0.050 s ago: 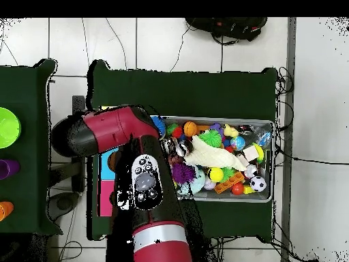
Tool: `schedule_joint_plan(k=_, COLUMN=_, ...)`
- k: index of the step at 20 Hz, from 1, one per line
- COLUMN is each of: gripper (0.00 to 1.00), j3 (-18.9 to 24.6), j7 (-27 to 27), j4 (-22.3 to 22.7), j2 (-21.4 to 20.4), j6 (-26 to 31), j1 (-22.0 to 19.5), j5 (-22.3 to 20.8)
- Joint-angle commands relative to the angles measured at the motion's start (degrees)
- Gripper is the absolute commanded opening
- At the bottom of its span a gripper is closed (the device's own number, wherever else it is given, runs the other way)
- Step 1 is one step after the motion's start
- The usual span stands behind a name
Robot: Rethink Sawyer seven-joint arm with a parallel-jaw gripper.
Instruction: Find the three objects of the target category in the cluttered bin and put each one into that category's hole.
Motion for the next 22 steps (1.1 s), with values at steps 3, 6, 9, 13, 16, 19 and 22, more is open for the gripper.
schedule_joint_plan(k=3, gripper=0.0, j3=-1.0, j7=5.4, j4=0.7, j2=2.4, j6=4.5, j1=-2.0, j5=1.9)
schedule_joint_plan(k=6, gripper=0.0, j3=-0.3, j7=4.4, j4=1.0, j2=2.3, j6=4.6, j1=-2.9, j5=2.2)
schedule_joint_plan(k=9, gripper=0.0, j3=0.3, j7=3.5, j4=1.8, j2=1.9, j6=4.1, j1=-3.7, j5=2.6)
schedule_joint_plan(k=13, gripper=0.0, j3=1.0, j7=2.4, j4=2.8, j2=1.5, j6=3.5, j1=-4.6, j5=2.7)
schedule_joint_plan(k=16, gripper=0.0, j3=1.3, j7=2.0, j4=3.2, j2=1.4, j6=3.2, j1=-5.1, j5=2.9)
schedule_joint_plan(k=19, gripper=0.0, j3=1.6, j7=2.1, j4=3.7, j2=1.4, j6=2.4, j1=-5.6, j5=2.9)
schedule_joint_plan(k=22, gripper=0.0, j3=1.9, j7=1.9, j4=3.6, j2=1.6, j6=2.2, j1=-6.0, j5=2.8)
